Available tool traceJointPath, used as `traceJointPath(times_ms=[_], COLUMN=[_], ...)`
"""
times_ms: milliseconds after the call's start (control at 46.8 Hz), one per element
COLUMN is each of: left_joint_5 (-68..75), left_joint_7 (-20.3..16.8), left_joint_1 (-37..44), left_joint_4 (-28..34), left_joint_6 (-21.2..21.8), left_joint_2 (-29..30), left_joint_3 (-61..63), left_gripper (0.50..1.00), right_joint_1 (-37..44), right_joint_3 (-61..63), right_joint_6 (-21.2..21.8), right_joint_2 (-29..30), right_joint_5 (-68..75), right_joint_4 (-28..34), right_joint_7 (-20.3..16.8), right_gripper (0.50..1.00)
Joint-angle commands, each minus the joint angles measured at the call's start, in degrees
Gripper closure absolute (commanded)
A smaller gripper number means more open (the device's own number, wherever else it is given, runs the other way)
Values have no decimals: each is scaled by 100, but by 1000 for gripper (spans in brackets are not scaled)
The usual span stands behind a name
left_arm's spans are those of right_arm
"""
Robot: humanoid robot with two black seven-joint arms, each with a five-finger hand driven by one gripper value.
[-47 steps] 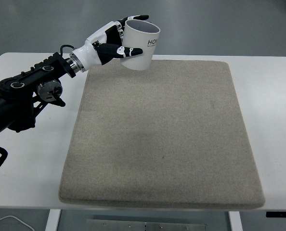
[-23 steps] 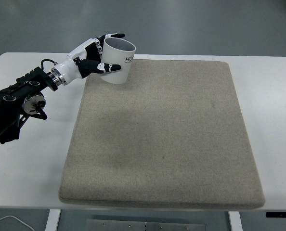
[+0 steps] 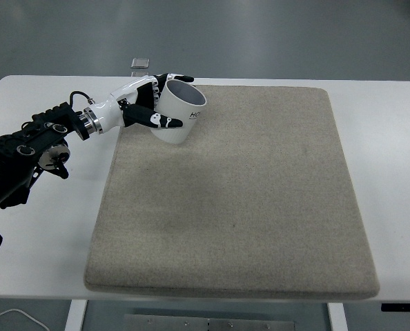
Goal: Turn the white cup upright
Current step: 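Lower the upright cup onto the pad with the left hand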
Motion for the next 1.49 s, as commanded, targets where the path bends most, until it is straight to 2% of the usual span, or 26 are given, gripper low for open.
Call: traceJointPath(times_ms=[0, 491, 577, 662, 726, 833, 1089, 1473], left_joint_5=[-9, -9, -9, -18, -18, -44, -97, -88], left_joint_7=[1, 1, 1, 1, 1, 1, 1, 1], left_joint_1=[0, 317, 325, 378, 431, 431, 413, 378], left_joint_4=[7, 34, 34, 34, 25, 25, -36, -54], left_joint_6=[-1, -1, -1, -1, -1, -1, -1, -1], left_joint_2=[-11, -134, -160, -204, -240, -257, -266, -257], left_joint_3=[-28, -10, -28, -19, -45, -54, -124, -327], left_gripper=[851, 808, 746, 660, 624, 579, 508, 504], right_joint_1=[0, 0, 0, 0, 0, 0, 0, 0], right_joint_3=[0, 0, 0, 0, 0, 0, -8, 0], right_joint_6=[0, 0, 0, 0, 0, 0, 0, 0], right_joint_2=[0, 0, 0, 0, 0, 0, 0, 0], right_joint_5=[0, 0, 0, 0, 0, 0, 0, 0], right_joint_4=[8, 8, -1, -1, 8, 8, -1, 8], right_joint_7=[0, 0, 0, 0, 0, 0, 0, 0], right_gripper=[570, 570, 570, 570, 570, 570, 570, 570])
